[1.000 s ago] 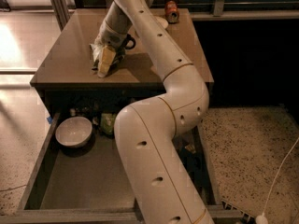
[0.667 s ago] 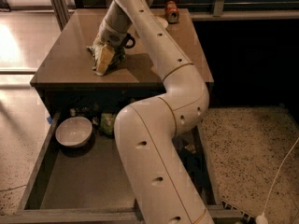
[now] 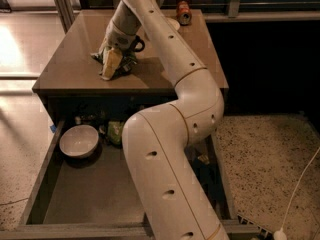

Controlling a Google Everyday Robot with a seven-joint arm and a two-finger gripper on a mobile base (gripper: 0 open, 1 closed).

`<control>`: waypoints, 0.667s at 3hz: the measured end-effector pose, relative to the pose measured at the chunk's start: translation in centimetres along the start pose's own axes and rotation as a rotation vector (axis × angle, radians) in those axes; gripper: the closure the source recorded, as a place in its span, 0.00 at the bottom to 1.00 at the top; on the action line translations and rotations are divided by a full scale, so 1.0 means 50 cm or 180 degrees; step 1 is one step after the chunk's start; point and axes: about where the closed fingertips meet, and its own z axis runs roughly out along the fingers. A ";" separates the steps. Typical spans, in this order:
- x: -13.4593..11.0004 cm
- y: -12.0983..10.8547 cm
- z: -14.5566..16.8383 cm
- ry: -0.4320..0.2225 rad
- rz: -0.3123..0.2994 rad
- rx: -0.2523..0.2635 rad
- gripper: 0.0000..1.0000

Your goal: Place green jalapeno chip bag into top drawer

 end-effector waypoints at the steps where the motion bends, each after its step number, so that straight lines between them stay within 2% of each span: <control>1: -0.009 0.003 -0.013 0.0000 0.0000 0.0001 1.00; 2: -0.018 0.000 -0.028 0.0000 0.0000 0.0001 1.00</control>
Offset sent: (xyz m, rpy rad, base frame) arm -0.0053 -0.0229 0.0298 0.0629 -0.0335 -0.0041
